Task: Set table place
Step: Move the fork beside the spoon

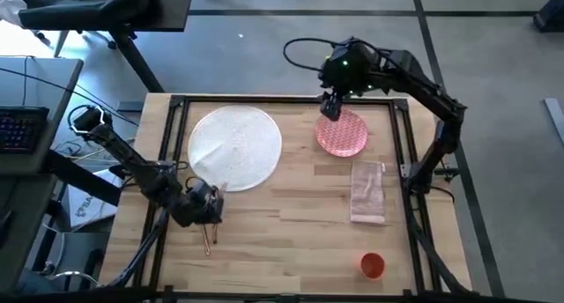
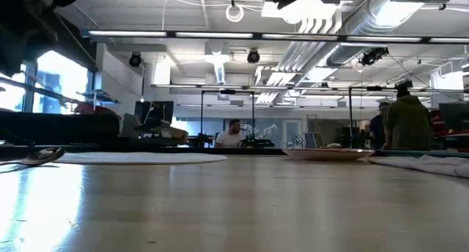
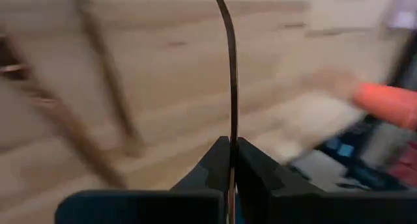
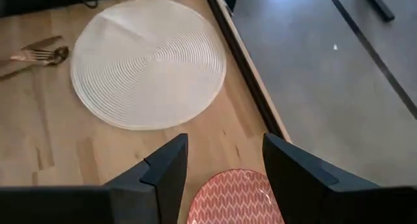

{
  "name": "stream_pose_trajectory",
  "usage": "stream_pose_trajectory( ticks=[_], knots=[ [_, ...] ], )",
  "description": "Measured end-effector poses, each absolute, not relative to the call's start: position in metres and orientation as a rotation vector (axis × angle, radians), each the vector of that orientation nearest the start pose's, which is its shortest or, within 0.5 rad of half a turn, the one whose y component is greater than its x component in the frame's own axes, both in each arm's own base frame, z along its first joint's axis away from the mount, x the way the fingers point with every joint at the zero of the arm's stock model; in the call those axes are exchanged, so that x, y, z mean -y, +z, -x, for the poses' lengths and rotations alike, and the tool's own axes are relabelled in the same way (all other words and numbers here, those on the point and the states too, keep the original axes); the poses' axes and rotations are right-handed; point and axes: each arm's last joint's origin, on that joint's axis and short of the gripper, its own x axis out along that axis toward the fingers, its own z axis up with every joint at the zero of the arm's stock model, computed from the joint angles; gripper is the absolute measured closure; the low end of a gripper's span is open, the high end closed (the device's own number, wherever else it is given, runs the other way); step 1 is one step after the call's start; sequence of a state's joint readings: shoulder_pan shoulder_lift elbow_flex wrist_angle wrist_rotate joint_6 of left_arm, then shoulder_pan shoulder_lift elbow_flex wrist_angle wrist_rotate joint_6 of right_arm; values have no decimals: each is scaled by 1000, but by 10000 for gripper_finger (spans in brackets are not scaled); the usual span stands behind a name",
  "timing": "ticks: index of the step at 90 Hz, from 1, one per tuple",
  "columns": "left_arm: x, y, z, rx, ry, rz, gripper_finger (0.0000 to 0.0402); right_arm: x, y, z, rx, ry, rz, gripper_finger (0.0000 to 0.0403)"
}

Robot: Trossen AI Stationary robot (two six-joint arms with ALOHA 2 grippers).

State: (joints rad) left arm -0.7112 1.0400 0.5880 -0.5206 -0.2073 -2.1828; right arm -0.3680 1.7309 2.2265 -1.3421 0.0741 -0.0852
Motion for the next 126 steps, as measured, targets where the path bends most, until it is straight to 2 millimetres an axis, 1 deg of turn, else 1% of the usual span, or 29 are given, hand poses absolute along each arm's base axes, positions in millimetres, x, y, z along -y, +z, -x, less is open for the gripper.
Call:
stream_pose_trajectory(
  ticks=[8,20,34,48,68,81,94,113,118,126],
  knots=[
    [115,195,-137,-1009,694,1495,402,117,461,-291,-858,-394,-67,226],
    [113,189,-127,-1072,765,1409,401,119,462,-291,-835,-413,-92,226],
    [109,166,-123,-1076,797,1384,401,120,464,-294,-786,-433,-127,226],
    [109,149,-125,-1046,777,1415,401,121,466,-296,-748,-450,-158,226],
    [110,135,-131,-1005,748,1461,401,121,467,-297,-736,-456,-172,226],
    [114,133,-135,-1007,733,1486,398,121,467,-297,-729,-467,-201,226],
    [117,132,-137,-1039,694,1500,369,121,467,-297,-726,-467,-207,226],
    [122,133,-134,-1187,667,1514,298,121,467,-297,-725,-464,-207,226],
    [125,136,-131,-1222,642,1515,281,121,467,-297,-726,-463,-208,226],
    [132,149,-130,-1237,589,1543,263,119,466,-295,-749,-431,-225,226]
  ],
)
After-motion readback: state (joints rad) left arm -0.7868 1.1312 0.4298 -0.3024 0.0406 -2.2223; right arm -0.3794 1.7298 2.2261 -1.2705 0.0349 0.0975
